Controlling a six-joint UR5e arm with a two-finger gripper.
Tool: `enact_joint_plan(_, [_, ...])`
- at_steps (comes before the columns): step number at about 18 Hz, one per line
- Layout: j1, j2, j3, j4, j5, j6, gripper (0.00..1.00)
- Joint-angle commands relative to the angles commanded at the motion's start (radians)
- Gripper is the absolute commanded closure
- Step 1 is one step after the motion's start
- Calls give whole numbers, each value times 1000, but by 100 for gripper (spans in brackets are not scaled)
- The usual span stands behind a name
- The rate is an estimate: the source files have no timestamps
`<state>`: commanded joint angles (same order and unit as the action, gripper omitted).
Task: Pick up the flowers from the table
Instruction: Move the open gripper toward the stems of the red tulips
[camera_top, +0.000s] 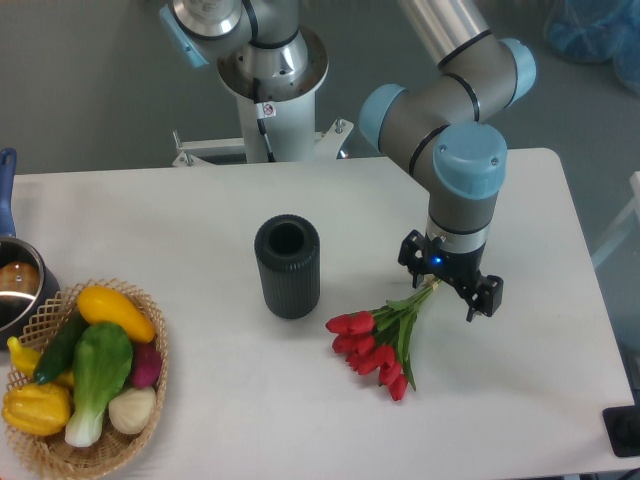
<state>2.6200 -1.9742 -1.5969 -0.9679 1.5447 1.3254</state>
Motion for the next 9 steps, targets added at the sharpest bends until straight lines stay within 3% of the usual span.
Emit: enact_joint_plan(9, [-2, -2, -15, 3, -6, -9, 0])
